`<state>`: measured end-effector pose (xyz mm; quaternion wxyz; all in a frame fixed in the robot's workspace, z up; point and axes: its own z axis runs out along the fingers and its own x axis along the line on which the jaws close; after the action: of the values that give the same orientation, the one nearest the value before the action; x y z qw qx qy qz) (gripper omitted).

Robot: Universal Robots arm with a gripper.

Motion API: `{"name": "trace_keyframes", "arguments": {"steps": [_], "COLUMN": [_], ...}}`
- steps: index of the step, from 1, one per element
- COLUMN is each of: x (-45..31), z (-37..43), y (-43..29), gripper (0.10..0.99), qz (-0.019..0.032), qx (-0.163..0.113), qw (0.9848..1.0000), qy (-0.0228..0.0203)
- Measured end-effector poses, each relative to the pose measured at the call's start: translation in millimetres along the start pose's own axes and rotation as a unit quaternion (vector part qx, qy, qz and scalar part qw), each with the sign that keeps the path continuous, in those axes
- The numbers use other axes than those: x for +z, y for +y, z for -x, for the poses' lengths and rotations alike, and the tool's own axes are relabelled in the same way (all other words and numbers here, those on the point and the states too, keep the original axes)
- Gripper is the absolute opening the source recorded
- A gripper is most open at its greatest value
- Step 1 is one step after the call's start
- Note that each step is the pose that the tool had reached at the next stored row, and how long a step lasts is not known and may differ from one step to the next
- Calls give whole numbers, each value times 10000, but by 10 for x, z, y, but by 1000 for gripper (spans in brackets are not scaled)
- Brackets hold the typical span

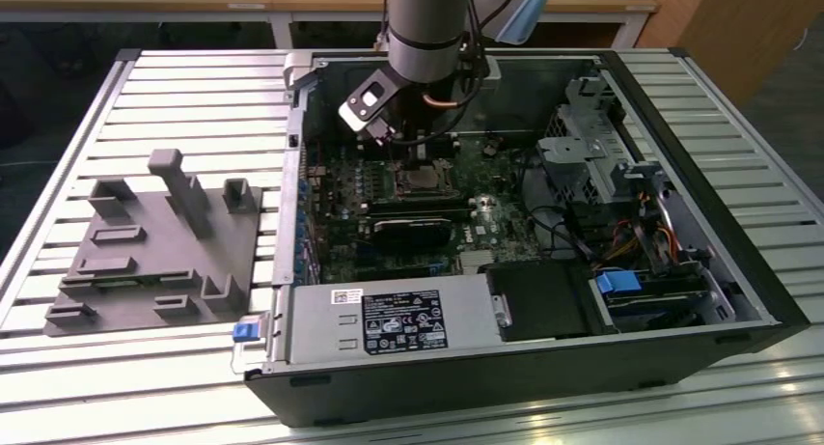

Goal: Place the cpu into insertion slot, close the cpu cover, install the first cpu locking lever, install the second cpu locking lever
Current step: 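Install the first cpu locking lever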

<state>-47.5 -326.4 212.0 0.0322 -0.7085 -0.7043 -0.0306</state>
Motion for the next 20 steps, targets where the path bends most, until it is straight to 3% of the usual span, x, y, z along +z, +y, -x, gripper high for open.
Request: {"name": "trace_keyframes", "arguments": {"steps": [9,20], "x": [-53,-195], "z": [-5,-17], "y": [0,-1], "gripper": [106,106], "qz": [0,18], "qx": [0,-1], "qw": [10000,10000], "qy": [0,0]}}
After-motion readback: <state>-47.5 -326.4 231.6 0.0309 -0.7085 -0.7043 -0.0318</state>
